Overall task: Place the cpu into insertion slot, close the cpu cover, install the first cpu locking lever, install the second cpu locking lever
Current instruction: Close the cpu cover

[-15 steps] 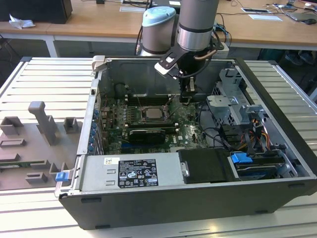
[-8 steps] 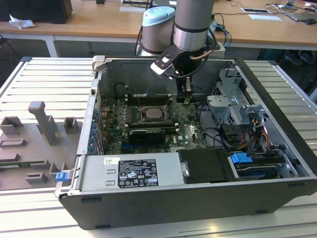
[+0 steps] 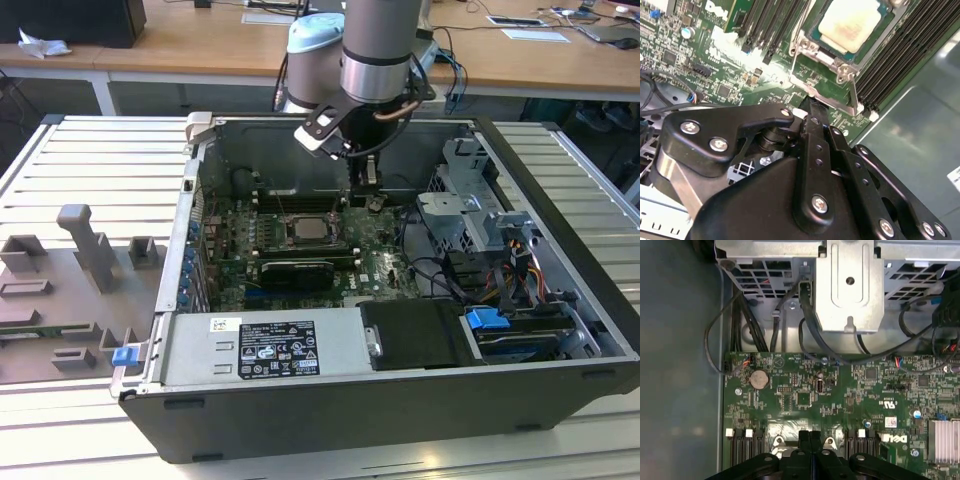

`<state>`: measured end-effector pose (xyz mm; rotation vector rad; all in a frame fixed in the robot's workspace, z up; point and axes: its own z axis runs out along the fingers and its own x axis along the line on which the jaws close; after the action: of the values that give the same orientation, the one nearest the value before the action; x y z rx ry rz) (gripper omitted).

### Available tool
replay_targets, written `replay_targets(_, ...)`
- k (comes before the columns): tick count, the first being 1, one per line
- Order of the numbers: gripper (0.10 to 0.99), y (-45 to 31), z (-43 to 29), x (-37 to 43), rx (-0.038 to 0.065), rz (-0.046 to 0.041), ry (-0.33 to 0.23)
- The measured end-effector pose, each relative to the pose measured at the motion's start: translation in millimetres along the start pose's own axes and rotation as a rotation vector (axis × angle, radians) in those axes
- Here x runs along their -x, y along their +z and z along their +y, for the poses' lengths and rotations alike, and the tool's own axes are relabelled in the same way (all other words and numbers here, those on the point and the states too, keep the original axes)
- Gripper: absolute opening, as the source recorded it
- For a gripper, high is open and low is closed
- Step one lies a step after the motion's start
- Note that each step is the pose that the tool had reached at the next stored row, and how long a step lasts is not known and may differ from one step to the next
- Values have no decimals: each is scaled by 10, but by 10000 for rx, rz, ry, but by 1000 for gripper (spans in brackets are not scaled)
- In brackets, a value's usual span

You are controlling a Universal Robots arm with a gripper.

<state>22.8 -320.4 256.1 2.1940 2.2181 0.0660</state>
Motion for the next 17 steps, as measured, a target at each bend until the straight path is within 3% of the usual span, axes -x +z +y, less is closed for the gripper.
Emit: replay_targets(17, 106, -9, -359, -4, 1, 2, 0)
